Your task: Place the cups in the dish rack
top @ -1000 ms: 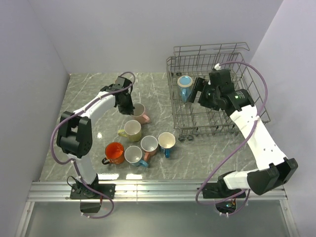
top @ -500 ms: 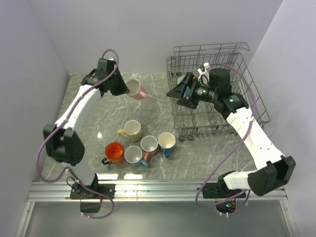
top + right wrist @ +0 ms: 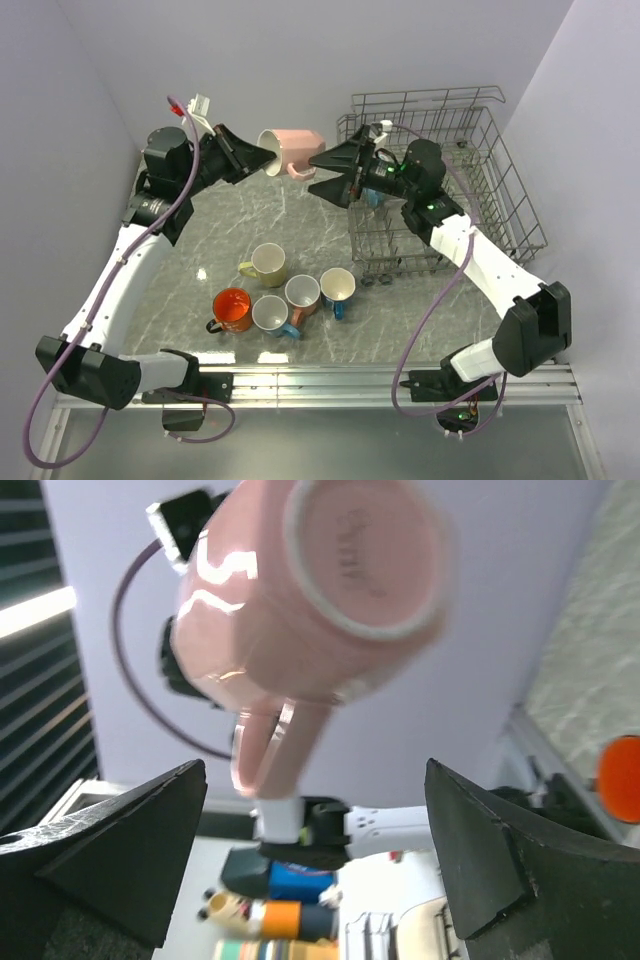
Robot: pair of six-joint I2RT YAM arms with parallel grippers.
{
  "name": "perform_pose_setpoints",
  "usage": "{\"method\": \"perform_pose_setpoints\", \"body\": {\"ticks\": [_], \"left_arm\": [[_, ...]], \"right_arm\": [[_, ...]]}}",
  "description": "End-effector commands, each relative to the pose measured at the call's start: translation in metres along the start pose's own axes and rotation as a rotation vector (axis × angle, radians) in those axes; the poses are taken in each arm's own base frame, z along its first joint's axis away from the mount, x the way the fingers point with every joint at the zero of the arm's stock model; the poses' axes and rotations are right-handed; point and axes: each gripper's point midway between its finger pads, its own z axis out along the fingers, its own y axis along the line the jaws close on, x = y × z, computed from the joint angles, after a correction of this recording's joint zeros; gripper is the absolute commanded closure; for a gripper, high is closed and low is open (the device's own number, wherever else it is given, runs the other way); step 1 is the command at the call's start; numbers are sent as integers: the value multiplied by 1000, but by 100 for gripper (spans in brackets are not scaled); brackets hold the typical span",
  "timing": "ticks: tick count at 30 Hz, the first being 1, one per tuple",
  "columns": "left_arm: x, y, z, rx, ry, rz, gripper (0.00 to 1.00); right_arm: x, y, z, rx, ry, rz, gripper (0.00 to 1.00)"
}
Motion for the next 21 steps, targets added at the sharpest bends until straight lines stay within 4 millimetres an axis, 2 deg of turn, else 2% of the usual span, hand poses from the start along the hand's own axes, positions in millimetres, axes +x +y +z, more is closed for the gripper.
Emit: {"method": "perform_pose_setpoints", "body": {"ticks": [1,4,6,7,10,13,18,21], "left_arm": [[-17,-41,-8,164,-68,0,100],[-19,-44,-11,164,-79,2,100],[-19,-47,-15,174,-84,2,100],[-19,-47,-16,175,-87,-2,100],[-14,-49,-17,189,-74,-20,100],[-12,-54,-19,218,-75,-26,100],[-7,-59,-25,250,-73,-24,100],[-4,-61,-28,262,-70,-16,100]], "right_arm": [[20,49,7,-167,71,-20,4],[27,58,12,-214,86,3,5],[28,61,14,-231,88,14,10],[28,61,16,-234,85,17,13],[29,65,20,-247,85,21,35],[25,64,24,-248,72,29,42],[17,61,31,-248,46,49,47],[11,61,33,-249,25,66,53]]}}
